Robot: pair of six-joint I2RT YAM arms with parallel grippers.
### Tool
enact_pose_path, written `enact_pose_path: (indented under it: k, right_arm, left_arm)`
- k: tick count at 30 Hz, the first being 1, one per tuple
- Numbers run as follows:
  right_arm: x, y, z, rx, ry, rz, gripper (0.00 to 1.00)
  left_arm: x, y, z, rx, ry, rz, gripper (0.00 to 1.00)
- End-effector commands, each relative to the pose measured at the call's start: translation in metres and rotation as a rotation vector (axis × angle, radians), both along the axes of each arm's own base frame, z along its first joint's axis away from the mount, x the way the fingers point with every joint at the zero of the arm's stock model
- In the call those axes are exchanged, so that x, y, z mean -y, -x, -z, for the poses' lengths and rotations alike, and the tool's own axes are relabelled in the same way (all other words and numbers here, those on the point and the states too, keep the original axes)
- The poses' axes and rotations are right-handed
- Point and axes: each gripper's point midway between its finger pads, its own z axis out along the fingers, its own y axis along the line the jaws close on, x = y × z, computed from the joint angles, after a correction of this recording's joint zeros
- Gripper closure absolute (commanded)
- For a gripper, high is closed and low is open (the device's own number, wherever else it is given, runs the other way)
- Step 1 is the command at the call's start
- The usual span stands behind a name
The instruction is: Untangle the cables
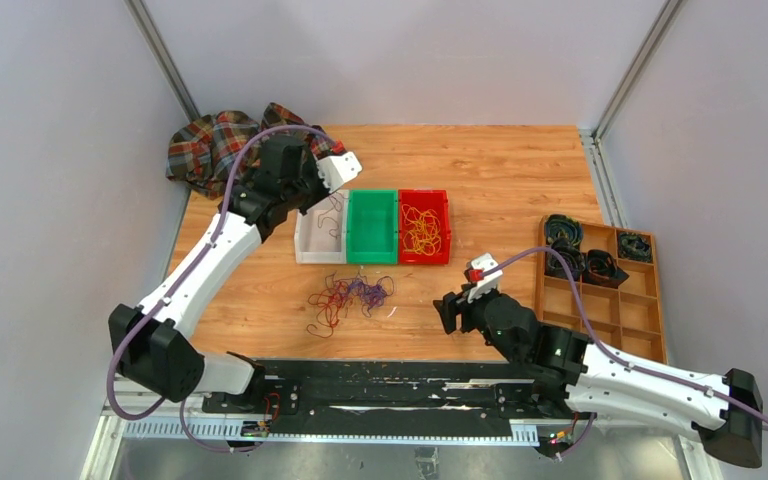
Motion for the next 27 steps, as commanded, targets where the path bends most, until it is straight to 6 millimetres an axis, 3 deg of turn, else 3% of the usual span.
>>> enact_pose_path:
  k: [1, 17, 27]
  right_arm:
    - [-0.006, -0.004, -0.017, 0.034, -0.033, 0.006, 0.31]
    - [-0.019, 0.002, -0.025, 0.002, -0.063, -0.040, 0.27]
    - [-0.013, 0.009, -0.046, -0.093, 0.018, -0.033, 0.26]
  left_arm:
    - [-0.007, -0.011, 0.009, 0.017, -0.006, -0.027, 1.00]
    - [-0.019, -0.016, 0.096, -0.177, -0.087, -0.046, 0.99]
    - [-0.013, -0.025, 0.109, -0.261, -0.074, -0.080, 0.90]
